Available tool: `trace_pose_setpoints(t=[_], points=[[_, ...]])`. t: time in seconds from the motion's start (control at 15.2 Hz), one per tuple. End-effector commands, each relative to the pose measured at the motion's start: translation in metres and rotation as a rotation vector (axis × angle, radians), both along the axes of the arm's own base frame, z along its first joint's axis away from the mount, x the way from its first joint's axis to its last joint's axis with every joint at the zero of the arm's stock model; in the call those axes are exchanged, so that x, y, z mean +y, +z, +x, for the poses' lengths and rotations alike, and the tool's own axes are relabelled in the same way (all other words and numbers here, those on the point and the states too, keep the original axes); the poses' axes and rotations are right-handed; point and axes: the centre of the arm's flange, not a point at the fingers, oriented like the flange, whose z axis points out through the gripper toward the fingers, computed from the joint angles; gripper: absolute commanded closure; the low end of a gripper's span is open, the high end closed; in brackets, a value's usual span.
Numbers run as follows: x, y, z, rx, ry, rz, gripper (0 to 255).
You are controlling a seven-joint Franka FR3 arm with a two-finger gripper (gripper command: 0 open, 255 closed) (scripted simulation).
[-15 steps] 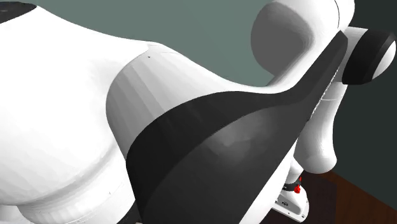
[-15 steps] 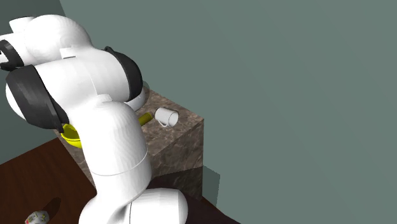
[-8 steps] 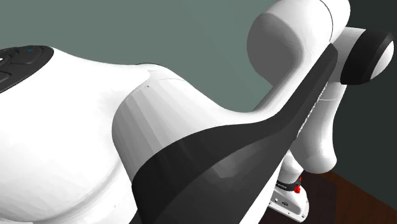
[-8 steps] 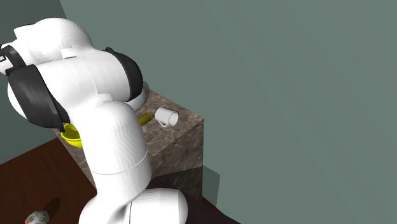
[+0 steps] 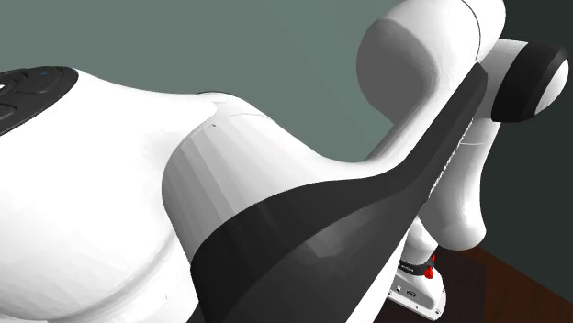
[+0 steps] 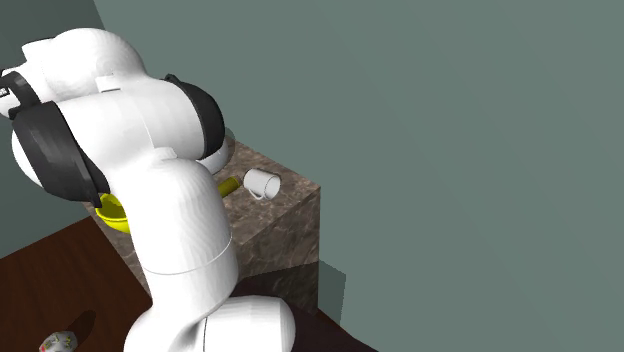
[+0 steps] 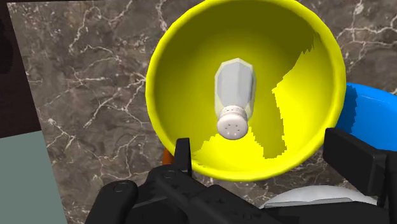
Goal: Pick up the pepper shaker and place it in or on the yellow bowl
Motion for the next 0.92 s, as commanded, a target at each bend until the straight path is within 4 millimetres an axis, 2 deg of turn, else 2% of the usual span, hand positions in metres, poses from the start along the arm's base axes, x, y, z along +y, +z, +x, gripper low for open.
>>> trace_pose_setpoints(t=[0.0, 0.07, 0.33, 0.86], points=[[0.0, 0.0, 0.0, 0.0, 0.0, 0.0, 0], [0.0, 0.0, 0.0, 0.0, 0.0, 0.0, 0], [0.006, 0.05, -0.001, 0.0, 0.0, 0.0, 0], [0.006, 0.05, -0.001, 0.0, 0.0, 0.0, 0]])
